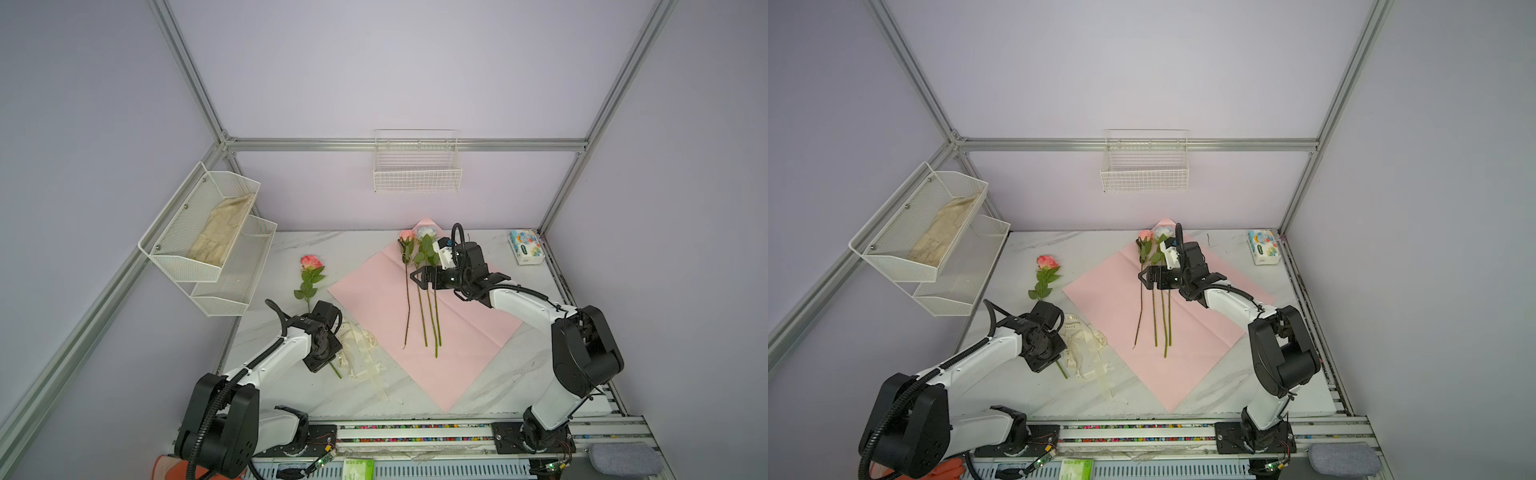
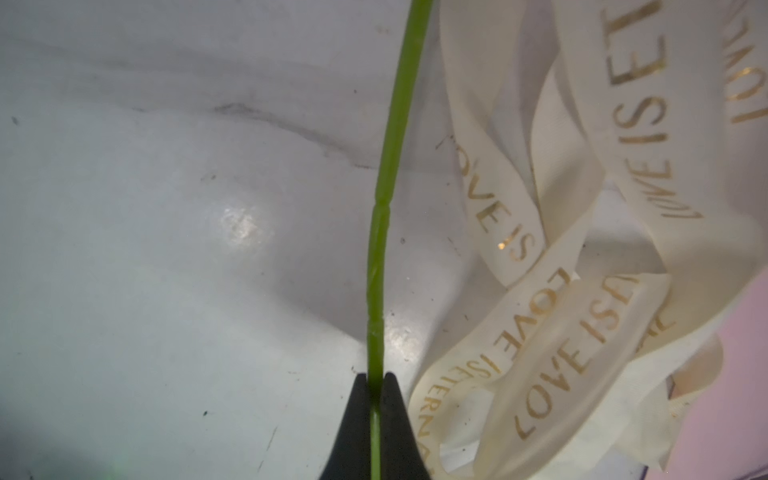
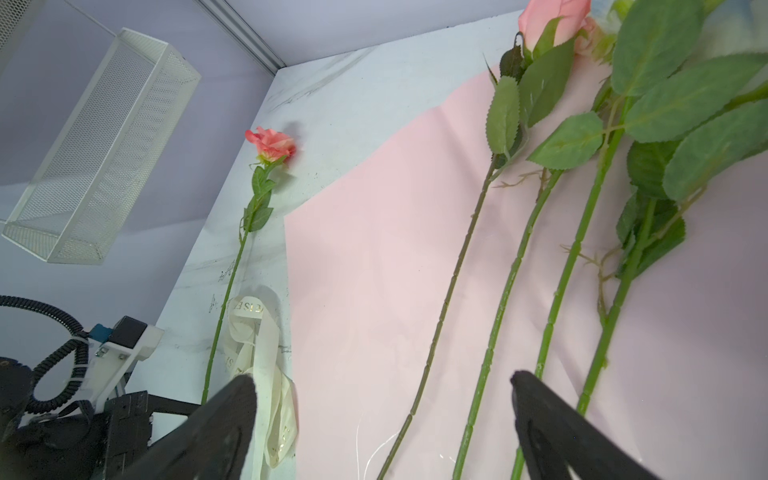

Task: Tie the bouquet of fake flowers
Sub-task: 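Grasp the red rose stem lying beside the paper with the left gripper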

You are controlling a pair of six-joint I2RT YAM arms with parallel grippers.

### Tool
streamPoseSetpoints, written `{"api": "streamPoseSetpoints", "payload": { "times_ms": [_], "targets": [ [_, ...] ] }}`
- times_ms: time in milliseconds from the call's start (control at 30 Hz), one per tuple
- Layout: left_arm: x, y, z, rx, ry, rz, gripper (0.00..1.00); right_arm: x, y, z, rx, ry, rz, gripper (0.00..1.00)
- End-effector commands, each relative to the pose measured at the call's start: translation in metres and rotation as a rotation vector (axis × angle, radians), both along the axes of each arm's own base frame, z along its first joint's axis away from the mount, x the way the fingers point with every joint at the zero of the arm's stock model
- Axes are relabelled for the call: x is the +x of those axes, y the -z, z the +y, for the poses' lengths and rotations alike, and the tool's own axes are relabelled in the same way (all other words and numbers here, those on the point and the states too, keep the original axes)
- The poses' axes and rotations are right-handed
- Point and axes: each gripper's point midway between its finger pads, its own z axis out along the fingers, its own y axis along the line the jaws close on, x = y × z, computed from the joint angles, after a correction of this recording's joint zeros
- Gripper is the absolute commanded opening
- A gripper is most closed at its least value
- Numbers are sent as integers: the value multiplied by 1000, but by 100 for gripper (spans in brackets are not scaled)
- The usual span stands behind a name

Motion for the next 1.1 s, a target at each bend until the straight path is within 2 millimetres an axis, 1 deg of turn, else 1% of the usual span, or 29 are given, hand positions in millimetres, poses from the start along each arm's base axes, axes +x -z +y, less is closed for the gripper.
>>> {"api": "streamPoseSetpoints", "payload": {
  "times_ms": [0, 33, 100, 167, 200, 267, 300, 367, 433, 467, 567, 633, 733, 867, 933, 1067],
  "targets": [
    [10, -14, -2, 3, 27, -35, 6, -2, -21, 0, 6, 0, -45, 97],
    [10, -15, 1, 18, 26, -35, 10, -2, -20, 0, 5, 1, -43, 97],
    [10, -19, 6, 48, 24, -34, 28, -1, -20, 0, 6, 1, -44, 97],
    [16, -30, 13, 91, 33, -44, 32, -1, -20, 1, 5, 0, -41, 97],
    [20, -37, 17, 120, 44, -48, 36, -1, -20, 0, 5, 1, -42, 97],
    [36, -55, 25, 161, 74, -78, 45, 0, -20, 0, 5, 2, -43, 97],
    [45, -63, 27, 175, 96, -95, 47, 0, -20, 1, 7, 2, -42, 97],
    [64, -77, 40, 216, 115, -111, 49, 1, -21, 2, 8, 3, -39, 97],
    [80, -83, 57, 246, 104, -105, 48, 3, -23, 2, 12, 5, -42, 97],
    [90, -81, 67, 265, 105, -89, 47, 2, -24, 3, 18, 1, -43, 97],
    [117, -86, 89, 334, 117, -71, 46, 3, -30, 5, 35, -4, -49, 97],
    [134, -82, 98, 359, 131, -53, 46, 4, -31, 6, 36, -5, -48, 97],
    [152, -70, 110, 380, 140, -14, 44, 6, -31, 7, 33, -2, -49, 97],
    [166, -51, 128, 396, 150, 32, 42, 8, -31, 6, 23, 3, -44, 97],
    [171, -44, 132, 380, 149, 40, 40, 8, -30, 6, 20, 4, -41, 97],
    [175, -33, 140, 368, 125, 38, 39, 10, -25, 7, 18, 1, -33, 97]
  ]
}}
